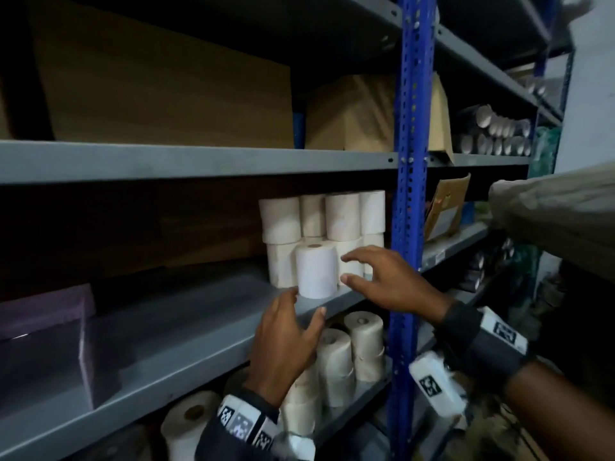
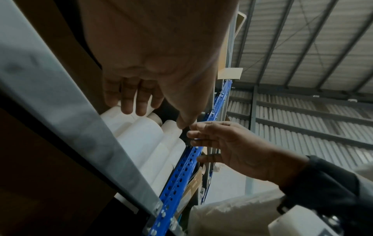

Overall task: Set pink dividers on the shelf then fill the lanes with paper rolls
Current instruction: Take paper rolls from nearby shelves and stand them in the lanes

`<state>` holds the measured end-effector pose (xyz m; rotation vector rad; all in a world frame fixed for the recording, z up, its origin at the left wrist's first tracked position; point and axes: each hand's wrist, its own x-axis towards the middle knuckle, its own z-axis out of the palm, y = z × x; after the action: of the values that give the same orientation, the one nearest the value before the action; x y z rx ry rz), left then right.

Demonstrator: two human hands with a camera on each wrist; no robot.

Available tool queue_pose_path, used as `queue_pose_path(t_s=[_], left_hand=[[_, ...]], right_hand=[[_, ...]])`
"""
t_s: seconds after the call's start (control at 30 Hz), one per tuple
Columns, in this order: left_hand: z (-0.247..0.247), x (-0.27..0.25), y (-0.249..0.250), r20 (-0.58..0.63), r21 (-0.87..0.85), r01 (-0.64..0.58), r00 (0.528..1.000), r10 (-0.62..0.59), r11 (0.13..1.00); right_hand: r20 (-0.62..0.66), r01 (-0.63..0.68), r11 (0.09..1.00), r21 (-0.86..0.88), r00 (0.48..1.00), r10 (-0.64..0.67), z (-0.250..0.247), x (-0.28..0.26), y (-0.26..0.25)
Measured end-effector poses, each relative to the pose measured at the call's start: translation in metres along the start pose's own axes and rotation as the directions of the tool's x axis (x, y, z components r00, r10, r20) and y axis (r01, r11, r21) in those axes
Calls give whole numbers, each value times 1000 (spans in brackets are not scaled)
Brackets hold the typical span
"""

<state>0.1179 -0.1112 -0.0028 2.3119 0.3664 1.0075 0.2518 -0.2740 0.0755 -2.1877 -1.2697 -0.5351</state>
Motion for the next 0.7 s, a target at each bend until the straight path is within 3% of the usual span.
queue_pose_path(t_s=[0.1,0.33,0.47,0.6,0.7], left_hand=[[17,29,-9,15,-18,29,999,-29,999],[49,82,-27,127,43,80,988,-85,996],[56,89,-39,148,94,25,988,-39,995],[62,87,-42,107,156,-11,994,-6,988],[62,84,-42,96,170,-23,995,7,985]], right_hand=[[-11,0,999,-48,1000,0,-1,39,14],[168,77,990,-119,984,-56,29,106,32],[239,155,981,-120,963,-123,41,118,45],[378,151,975,-164,922,-80,44,126,52],[328,225,969,-99,927,-181,42,121,49]])
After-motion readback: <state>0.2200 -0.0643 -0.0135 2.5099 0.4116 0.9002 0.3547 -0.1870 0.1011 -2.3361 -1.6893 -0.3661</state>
